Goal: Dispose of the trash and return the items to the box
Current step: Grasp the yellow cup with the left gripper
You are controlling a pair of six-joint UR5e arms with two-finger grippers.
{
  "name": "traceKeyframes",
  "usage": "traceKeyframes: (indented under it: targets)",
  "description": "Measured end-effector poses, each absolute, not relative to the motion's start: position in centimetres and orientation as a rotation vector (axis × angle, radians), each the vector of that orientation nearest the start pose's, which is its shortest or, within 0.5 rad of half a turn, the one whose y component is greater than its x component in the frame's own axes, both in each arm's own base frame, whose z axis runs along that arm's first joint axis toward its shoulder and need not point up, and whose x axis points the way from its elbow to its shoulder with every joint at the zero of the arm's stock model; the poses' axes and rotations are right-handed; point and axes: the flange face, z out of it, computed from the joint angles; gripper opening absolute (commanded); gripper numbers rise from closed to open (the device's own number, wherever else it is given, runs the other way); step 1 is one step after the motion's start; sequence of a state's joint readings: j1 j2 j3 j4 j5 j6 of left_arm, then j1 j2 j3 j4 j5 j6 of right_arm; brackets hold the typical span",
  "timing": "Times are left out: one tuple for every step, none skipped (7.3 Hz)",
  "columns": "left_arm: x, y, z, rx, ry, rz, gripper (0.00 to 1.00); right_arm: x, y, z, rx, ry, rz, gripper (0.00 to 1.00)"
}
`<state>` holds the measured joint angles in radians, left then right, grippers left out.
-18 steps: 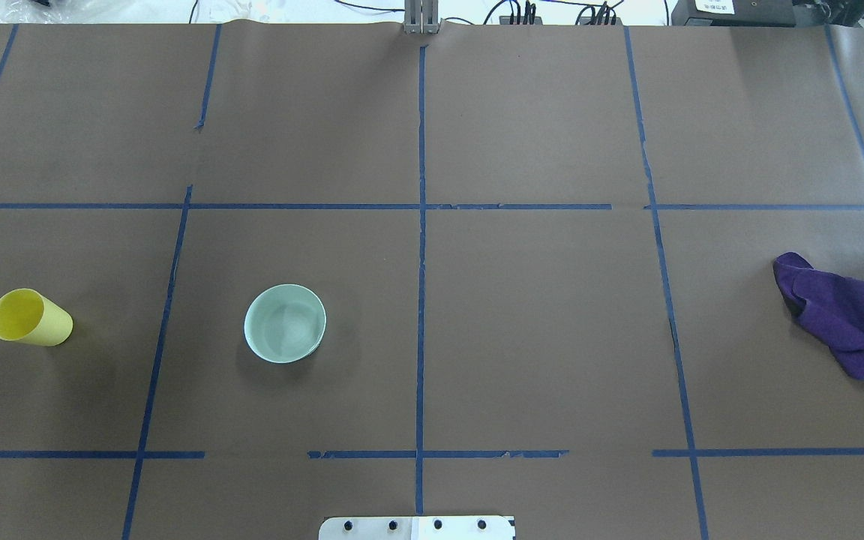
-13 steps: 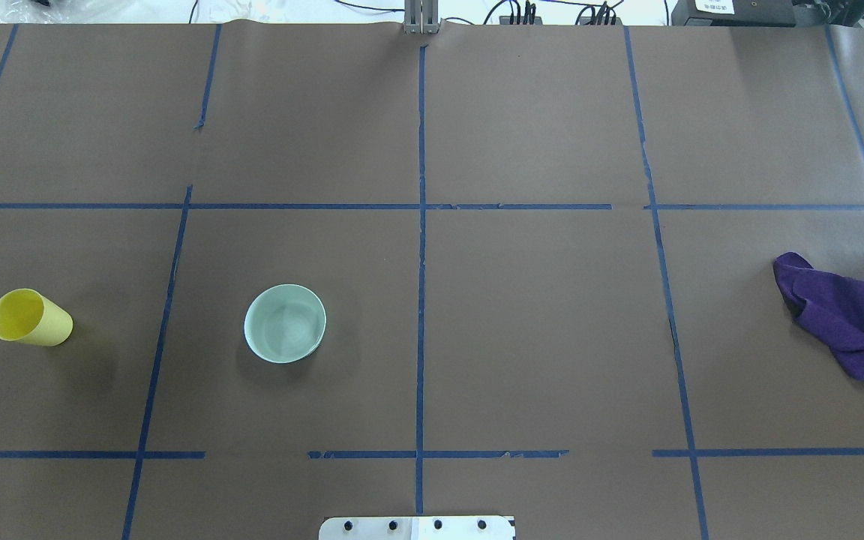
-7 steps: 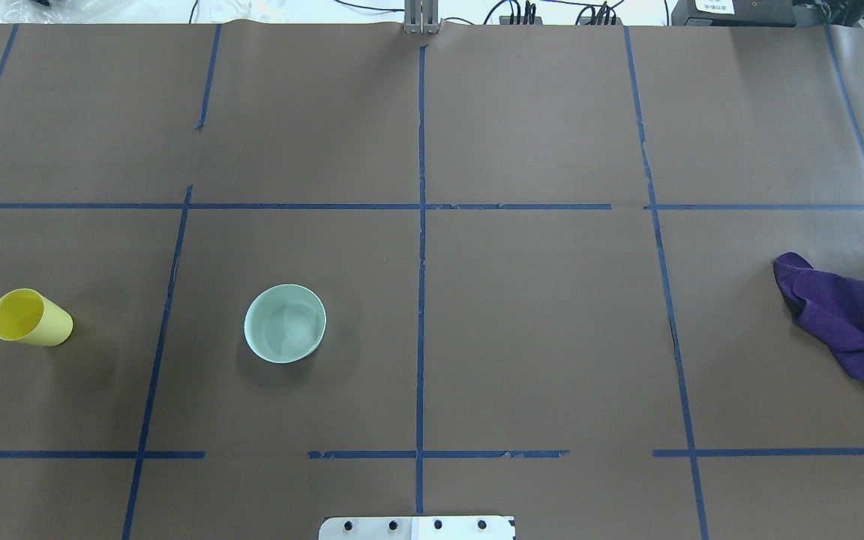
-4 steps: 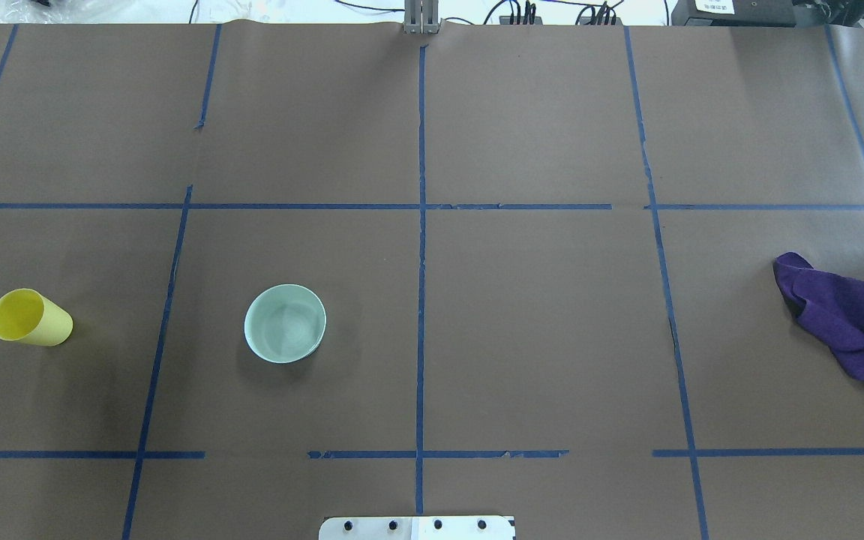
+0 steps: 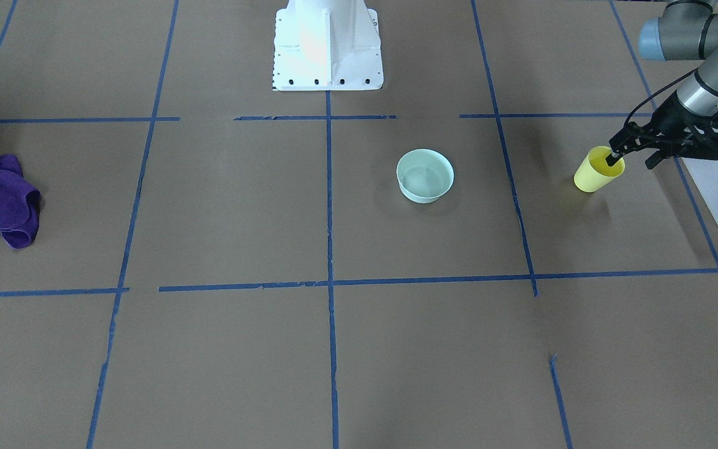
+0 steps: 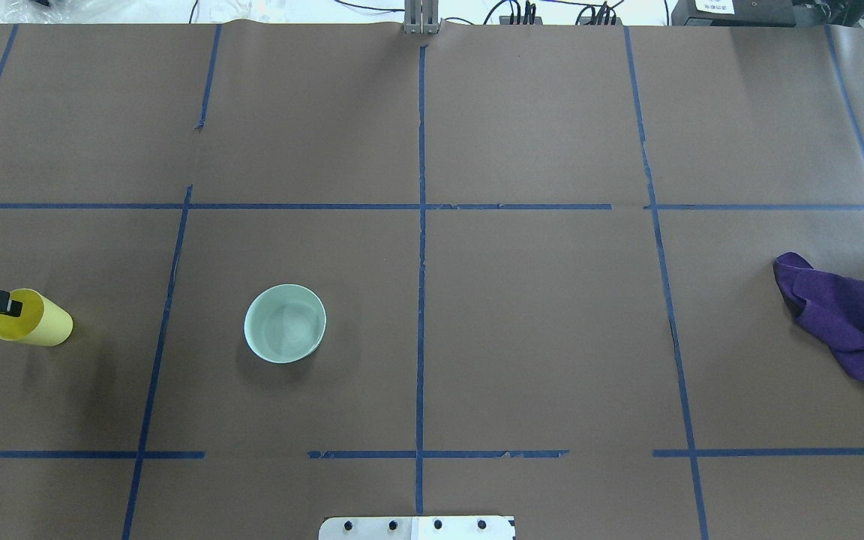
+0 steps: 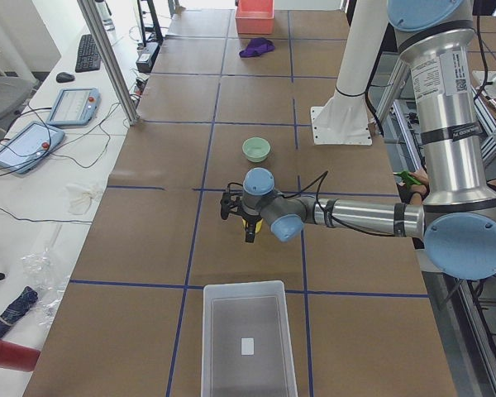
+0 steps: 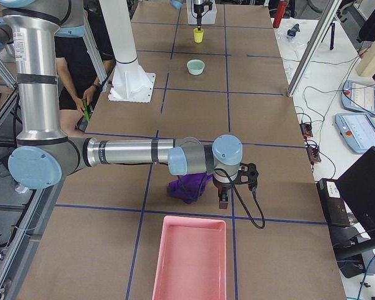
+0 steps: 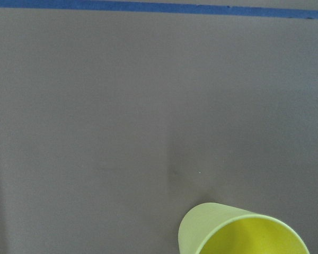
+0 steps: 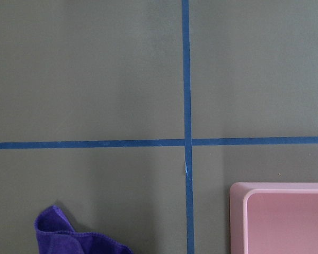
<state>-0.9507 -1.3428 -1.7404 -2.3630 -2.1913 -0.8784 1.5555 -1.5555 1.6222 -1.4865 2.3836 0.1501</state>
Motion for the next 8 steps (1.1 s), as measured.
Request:
traceKeyframes:
  targets:
    - [19.0, -38.9, 59.5, 0.112, 0.912, -0.01, 0.76, 5.3, -50.8, 61.4, 0.076, -0.823, 0.065, 1.0]
    - [19.6, -38.9, 59.5, 0.106, 0.911, -0.016, 0.5, 5.3, -50.8, 61.3, 0.076, -0.824, 0.065, 1.0]
    - [20.1, -39.1, 59.3, 0.1, 0.914, -0.023, 0.32, 5.3, -50.8, 61.3, 0.076, -0.825, 0.065, 1.0]
    - [20.3, -39.1, 59.2, 0.097, 0.916, -0.027, 0.07, 5.3, -50.8, 61.3, 0.076, -0.825, 0.065, 1.0]
    - [20.4, -39.2, 59.2, 0.1, 0.915, -0.028, 0.0, 5.3, -50.8, 61.3, 0.077, -0.825, 0.065, 1.0]
    - [20.4, -39.3, 59.1, 0.105, 0.913, -0.029, 0.0, 5.3, -50.8, 61.2, 0.078, -0.828, 0.064, 1.0]
    - [20.4, -39.3, 59.0, 0.11, 0.913, -0.029, 0.0, 5.2, -50.8, 60.9, 0.078, -0.836, 0.066, 1.0]
    - [20.2, -39.2, 58.6, 0.117, 0.917, -0.028, 0.0, 5.2, -50.8, 60.7, 0.078, -0.845, 0.071, 1.0]
